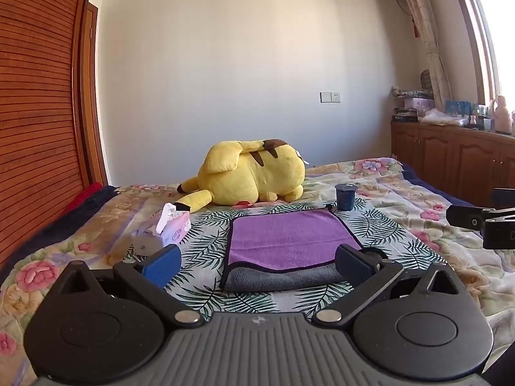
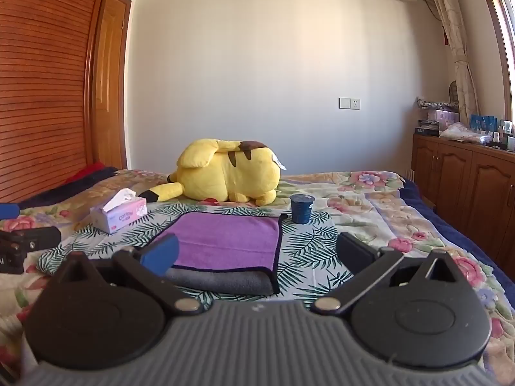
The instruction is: Fold towel
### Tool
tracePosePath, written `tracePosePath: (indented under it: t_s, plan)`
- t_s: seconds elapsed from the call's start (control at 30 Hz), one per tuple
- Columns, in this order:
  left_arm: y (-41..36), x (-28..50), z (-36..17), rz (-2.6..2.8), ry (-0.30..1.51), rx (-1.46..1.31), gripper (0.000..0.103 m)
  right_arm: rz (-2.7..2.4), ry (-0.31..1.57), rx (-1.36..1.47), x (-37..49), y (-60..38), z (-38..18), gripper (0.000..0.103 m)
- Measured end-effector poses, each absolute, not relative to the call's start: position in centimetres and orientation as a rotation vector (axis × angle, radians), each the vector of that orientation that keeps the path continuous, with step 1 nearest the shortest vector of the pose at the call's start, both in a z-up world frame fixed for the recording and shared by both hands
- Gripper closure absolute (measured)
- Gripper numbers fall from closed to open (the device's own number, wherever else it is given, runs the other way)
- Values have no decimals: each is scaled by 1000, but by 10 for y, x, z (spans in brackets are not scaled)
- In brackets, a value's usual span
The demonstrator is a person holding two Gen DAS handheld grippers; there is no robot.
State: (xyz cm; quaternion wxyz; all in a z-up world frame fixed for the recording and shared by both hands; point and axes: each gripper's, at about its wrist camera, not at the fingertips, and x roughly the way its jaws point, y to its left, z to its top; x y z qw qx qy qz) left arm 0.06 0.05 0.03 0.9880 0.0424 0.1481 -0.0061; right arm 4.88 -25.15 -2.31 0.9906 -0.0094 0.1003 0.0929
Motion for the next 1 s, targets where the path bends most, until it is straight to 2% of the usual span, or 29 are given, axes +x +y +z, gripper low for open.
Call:
tracePosePath:
  t_s: [1.0]
  plan:
    - [0,-1,1,-7,286,97,16,185,215,-23,50,-251,-24,0]
